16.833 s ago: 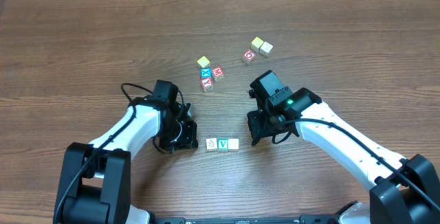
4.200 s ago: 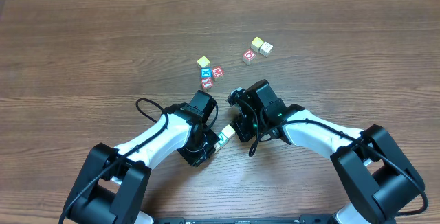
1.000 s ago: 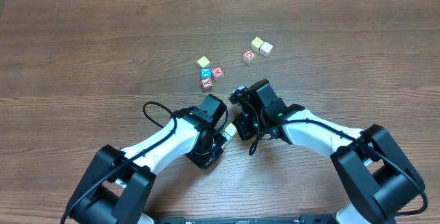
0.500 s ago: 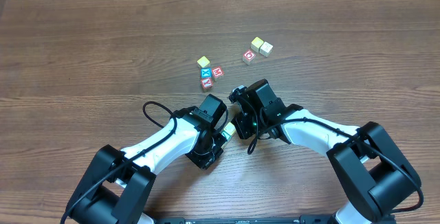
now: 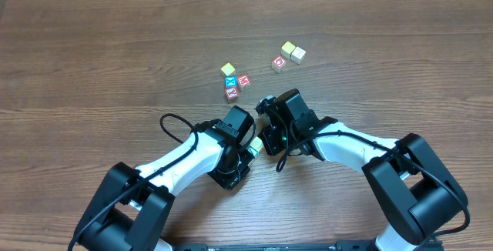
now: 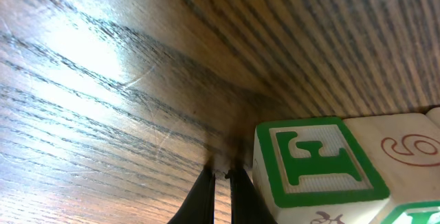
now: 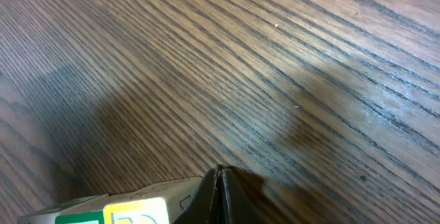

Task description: Flip 3 blocks

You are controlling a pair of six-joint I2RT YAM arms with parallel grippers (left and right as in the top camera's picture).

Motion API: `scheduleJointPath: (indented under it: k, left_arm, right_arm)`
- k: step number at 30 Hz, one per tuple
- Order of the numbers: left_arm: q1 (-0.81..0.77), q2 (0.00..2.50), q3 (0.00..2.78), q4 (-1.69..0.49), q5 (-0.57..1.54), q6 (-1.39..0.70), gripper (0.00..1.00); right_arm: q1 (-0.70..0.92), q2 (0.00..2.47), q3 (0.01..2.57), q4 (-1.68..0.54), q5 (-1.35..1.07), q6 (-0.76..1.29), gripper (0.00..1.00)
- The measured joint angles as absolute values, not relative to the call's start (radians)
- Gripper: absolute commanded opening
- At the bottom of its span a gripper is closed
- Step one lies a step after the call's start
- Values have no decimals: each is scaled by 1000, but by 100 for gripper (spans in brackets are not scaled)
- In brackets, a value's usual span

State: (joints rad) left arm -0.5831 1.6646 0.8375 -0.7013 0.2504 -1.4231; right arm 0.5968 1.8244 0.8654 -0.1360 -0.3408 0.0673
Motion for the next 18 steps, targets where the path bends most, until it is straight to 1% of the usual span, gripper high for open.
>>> scheduleJointPath:
  k: [18]
  left_arm:
    - [-583, 1665, 838, -702, 251, -1423, 4]
  right_arm:
    - [597, 1830, 865, -122, -342, 74, 5]
